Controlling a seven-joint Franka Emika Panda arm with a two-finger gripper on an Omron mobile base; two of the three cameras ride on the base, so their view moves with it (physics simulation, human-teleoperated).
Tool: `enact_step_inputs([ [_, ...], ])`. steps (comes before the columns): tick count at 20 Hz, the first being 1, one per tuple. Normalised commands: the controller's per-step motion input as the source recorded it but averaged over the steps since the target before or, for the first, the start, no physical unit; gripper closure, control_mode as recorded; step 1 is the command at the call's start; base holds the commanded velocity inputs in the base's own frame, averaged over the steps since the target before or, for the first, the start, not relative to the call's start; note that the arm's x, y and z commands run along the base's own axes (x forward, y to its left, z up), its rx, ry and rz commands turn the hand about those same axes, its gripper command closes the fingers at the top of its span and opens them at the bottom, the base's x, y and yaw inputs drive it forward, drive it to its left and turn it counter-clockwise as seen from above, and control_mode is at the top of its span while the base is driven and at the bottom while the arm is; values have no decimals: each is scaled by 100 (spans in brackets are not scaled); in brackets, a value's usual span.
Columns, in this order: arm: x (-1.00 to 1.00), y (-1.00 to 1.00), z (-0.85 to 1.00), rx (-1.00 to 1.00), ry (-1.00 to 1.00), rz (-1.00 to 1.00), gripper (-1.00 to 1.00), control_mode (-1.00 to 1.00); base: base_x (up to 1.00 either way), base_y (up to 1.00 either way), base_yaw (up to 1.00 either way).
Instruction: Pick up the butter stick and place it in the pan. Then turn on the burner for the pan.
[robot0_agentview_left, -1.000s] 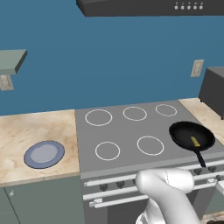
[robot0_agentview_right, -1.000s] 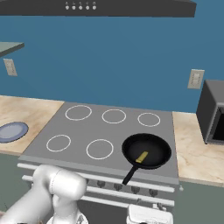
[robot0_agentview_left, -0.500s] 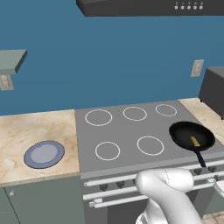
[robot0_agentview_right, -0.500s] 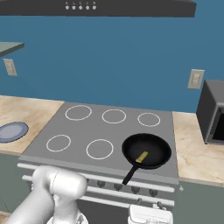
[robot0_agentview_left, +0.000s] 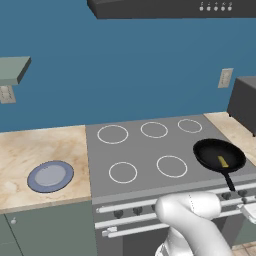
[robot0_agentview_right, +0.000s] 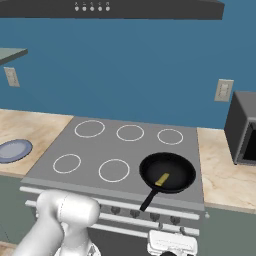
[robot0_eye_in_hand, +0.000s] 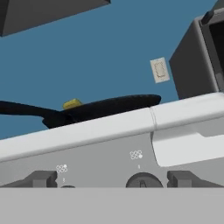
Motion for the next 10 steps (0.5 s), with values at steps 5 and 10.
enact_step_inputs([
  [5,14,-3,-14,2,0,0,-100,-100,0,0,0],
  [10,13,-13,-7,4,0,1,-100,-100,0,0,0],
])
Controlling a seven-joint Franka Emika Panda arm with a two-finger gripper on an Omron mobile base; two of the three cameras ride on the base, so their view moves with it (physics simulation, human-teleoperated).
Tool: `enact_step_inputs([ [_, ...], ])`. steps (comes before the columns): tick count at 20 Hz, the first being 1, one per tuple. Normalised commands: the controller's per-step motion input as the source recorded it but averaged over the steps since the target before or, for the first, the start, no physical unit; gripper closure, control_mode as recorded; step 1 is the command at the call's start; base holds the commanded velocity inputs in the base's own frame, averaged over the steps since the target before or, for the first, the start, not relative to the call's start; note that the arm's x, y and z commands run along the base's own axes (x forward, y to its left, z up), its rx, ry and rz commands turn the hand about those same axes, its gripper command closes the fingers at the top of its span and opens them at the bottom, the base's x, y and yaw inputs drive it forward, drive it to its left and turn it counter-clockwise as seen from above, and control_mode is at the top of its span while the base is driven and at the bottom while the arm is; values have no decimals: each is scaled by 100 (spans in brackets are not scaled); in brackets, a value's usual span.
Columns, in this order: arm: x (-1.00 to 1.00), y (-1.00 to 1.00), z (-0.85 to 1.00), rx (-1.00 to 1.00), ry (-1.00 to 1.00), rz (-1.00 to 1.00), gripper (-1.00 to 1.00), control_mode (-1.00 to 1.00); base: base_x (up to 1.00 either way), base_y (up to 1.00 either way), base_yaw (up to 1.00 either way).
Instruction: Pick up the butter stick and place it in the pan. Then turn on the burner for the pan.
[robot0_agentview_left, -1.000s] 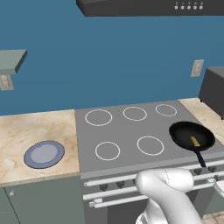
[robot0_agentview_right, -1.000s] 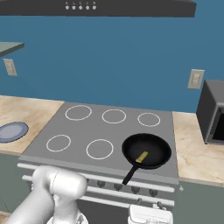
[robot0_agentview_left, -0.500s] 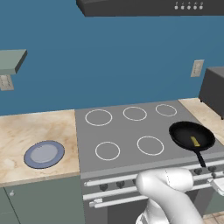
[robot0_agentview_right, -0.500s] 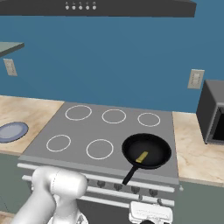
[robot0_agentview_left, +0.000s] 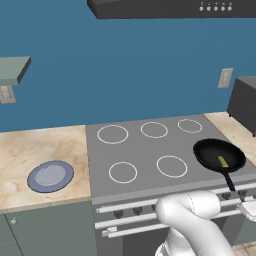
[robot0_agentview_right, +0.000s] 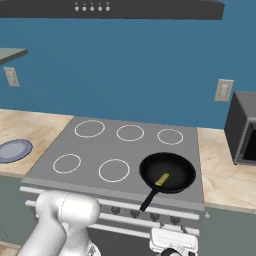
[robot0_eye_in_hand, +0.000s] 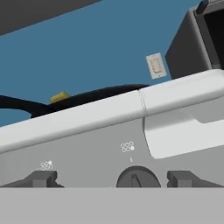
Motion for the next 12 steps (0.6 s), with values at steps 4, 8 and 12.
enact_step_inputs([
  [4,13,-9,-11,3,0,2,-100,-100,0,0,0],
  [8,10,-1,-16,0,0,2,-100,-100,0,0,0],
  [12,13,0,-15,0,0,2,-100,-100,0,0,0],
])
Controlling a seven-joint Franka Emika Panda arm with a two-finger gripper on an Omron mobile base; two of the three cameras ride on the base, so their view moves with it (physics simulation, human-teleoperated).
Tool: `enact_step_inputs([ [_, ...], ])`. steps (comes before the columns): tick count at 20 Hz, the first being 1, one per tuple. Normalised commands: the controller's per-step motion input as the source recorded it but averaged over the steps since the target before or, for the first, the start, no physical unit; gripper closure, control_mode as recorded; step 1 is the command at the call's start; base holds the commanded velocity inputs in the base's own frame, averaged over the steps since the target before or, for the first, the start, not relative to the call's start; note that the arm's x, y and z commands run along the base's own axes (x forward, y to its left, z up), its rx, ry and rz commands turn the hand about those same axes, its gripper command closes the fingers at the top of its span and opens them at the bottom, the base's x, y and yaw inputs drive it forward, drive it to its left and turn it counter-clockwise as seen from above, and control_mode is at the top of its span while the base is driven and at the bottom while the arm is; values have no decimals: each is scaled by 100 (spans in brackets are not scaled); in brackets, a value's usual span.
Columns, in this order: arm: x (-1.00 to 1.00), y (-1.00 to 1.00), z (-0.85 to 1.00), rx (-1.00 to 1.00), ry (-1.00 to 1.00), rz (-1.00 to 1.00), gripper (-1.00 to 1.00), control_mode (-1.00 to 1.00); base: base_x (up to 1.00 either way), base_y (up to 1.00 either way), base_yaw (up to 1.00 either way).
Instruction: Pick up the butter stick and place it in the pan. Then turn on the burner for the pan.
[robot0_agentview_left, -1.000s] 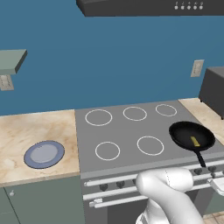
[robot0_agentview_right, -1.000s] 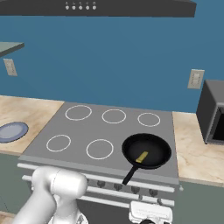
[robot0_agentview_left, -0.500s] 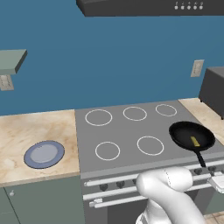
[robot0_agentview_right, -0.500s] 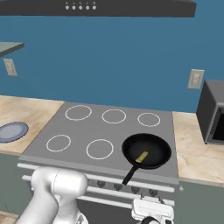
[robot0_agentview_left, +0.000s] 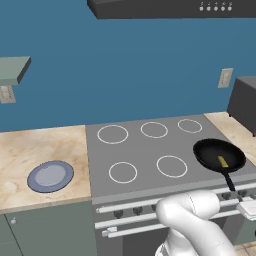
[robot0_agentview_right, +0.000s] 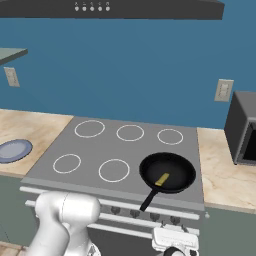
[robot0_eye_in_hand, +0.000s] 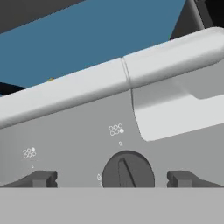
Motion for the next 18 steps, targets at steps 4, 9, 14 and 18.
enact_step_inputs([
  [4,14,-2,-9,0,0,1,-100,-100,0,0,0],
  [9,10,-7,-6,0,0,2,-100,-100,0,0,0],
  [14,6,-7,-2,0,0,2,-100,-100,0,0,0],
  [18,5,-6,0,0,0,2,-100,-100,0,0,0],
])
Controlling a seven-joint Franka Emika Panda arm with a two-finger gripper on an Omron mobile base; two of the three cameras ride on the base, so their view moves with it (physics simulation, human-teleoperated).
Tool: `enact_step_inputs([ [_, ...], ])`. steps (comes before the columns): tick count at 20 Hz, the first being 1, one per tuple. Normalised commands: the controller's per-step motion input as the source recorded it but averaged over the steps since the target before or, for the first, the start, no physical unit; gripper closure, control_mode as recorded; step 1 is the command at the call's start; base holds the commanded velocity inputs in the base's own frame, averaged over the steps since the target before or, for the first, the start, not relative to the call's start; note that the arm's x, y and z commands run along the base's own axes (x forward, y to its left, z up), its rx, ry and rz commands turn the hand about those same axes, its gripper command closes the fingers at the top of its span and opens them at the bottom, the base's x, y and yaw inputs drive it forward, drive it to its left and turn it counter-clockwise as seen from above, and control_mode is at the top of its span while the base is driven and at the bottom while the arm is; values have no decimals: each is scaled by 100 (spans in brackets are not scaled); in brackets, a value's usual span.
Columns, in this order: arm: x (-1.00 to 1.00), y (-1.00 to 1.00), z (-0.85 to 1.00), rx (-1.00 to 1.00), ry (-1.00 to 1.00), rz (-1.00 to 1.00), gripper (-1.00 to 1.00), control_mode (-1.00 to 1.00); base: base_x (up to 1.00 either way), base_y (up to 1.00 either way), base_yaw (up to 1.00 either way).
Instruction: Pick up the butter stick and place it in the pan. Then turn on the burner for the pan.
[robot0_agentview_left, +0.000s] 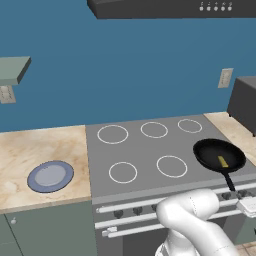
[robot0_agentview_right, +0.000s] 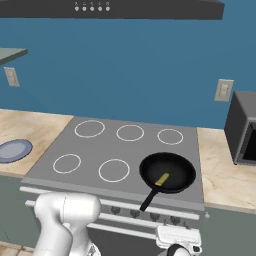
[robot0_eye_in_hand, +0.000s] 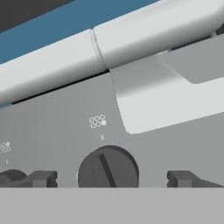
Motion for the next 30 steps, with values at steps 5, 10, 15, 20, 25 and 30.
enact_step_inputs([
  [5,7,-1,0,0,0,2,-100,-100,0,0,0],
  [10,8,0,0,0,0,0,-100,-100,0,0,0],
  [15,9,0,0,0,0,0,-100,-100,0,0,0],
  [20,5,1,0,0,0,0,-100,-100,0,0,0],
  [25,0,4,0,0,0,0,-100,-100,0,0,0],
  [30,0,3,0,0,0,0,100,-100,0,0,0],
])
